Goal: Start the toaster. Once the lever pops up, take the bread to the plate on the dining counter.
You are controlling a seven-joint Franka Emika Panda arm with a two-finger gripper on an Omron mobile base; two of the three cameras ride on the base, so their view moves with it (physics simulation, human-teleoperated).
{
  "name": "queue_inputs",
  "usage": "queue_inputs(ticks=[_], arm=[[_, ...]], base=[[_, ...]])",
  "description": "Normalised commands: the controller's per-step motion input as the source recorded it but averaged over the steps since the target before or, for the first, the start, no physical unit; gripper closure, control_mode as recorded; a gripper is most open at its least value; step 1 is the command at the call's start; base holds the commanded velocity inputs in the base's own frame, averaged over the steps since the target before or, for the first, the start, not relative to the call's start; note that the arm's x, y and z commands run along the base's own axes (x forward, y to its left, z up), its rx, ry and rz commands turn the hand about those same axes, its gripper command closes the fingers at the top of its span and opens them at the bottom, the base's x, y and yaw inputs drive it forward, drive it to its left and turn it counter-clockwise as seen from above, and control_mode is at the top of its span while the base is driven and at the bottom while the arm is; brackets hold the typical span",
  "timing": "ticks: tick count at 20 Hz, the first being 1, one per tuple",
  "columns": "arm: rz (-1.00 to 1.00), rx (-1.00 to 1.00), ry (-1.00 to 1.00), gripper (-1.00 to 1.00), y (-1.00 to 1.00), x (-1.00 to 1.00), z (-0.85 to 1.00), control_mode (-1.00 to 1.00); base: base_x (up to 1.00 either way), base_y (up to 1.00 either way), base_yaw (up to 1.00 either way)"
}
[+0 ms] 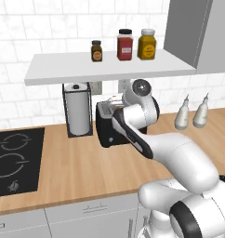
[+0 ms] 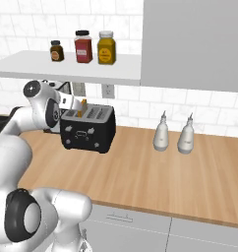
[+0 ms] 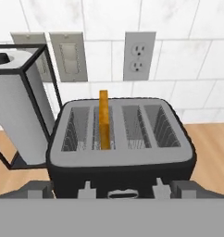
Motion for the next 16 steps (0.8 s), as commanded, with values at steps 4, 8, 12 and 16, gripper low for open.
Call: queue_inputs(ticks=[4, 8, 12, 16], arm=[[0.00, 0.00, 0.00, -1.00, 0.00, 0.26, -0.10, -1.00], [0.00, 0.00, 0.00, -1.00, 0.00, 0.31, -0.10, -1.00], [0.00, 0.00, 0.00, -1.00, 0.00, 0.26, -0.13, -1.00], [0.00, 0.00, 0.00, -1.00, 0.02, 0.26, -0.13, -1.00]], base=[[0.00, 0.00, 0.00], [0.00, 0.00, 0.00], [0.00, 0.00, 0.00], [0.00, 0.00, 0.00]])
